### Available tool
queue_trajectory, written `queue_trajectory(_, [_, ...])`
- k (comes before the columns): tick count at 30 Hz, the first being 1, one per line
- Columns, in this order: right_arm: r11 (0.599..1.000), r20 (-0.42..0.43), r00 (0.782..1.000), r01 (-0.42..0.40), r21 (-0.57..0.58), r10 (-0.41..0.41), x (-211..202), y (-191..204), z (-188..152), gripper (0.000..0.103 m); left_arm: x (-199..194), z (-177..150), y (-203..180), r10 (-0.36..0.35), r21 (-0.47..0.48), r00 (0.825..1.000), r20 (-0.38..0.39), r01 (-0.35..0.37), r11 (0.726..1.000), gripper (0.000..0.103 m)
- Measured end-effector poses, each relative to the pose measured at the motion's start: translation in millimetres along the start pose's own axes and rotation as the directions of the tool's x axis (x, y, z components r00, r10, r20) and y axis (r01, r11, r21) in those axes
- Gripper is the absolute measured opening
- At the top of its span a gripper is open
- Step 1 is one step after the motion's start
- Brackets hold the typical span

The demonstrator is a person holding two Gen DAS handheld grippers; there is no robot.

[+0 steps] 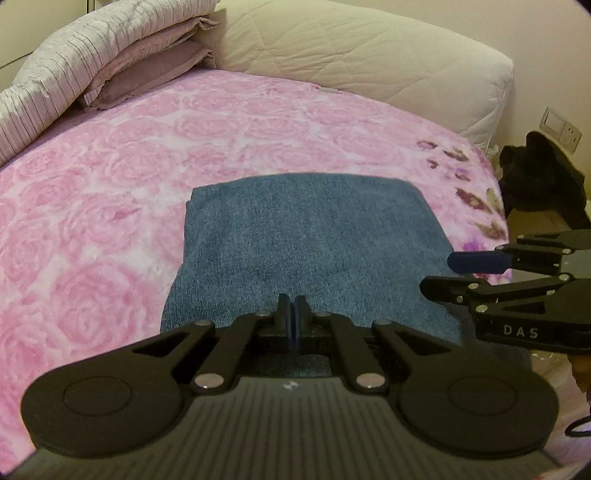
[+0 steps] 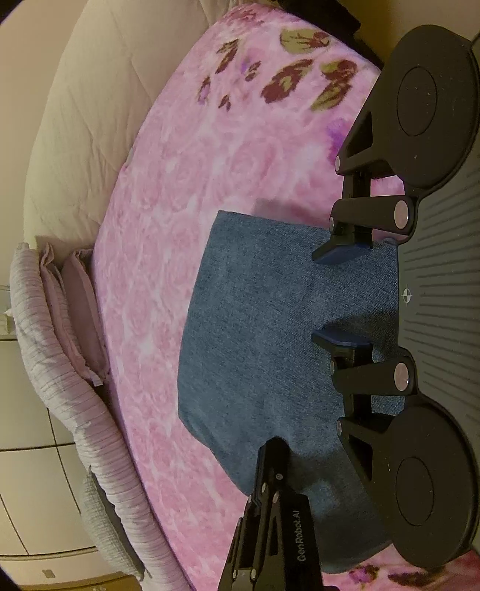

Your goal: Fold clothes

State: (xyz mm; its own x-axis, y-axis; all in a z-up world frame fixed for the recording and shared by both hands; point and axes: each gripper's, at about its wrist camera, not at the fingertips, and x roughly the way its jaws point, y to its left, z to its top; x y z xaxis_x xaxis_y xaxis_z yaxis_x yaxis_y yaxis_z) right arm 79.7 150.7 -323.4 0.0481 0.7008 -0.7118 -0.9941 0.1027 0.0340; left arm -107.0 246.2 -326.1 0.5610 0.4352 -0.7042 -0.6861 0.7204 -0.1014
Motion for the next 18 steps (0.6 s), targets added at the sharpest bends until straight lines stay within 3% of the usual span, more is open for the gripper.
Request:
queue_trajectory(4, [0.992, 0.043, 0.999, -0.035, 0.119, 0.031, -10.7, -20.9, 18.8, 0.039, -2.3, 16.1, 2.4, -0.004, 0.025, 0.997, 0.071, 0.002, 1.000, 0.003])
queue_trajectory(8, [0.987, 0.034, 0.999, -0.038, 0.153, 0.033, -2.1, -29.3, 19.2, 0.038, 29.5, 25.6, 1.9, -0.005, 0.071, 1.000, 0.009, 0.004, 0.997, 0.003])
queue_trajectory(13, [0.980, 0.024, 0.999, -0.041, 0.196, 0.037, 8.8, -39.8, 19.6, 0.038, 43.8, 23.9, 4.1, -0.004, 0.056, 1.000, 0.008, 0.003, 0.998, 0.002])
queue_trajectory(18, [0.970, 0.013, 0.999, -0.043, 0.238, 0.041, 19.6, -50.2, 20.1, 0.039, 12.7, 23.8, 10.8, 0.003, 0.015, 1.000, 0.023, -0.004, 1.000, 0.002])
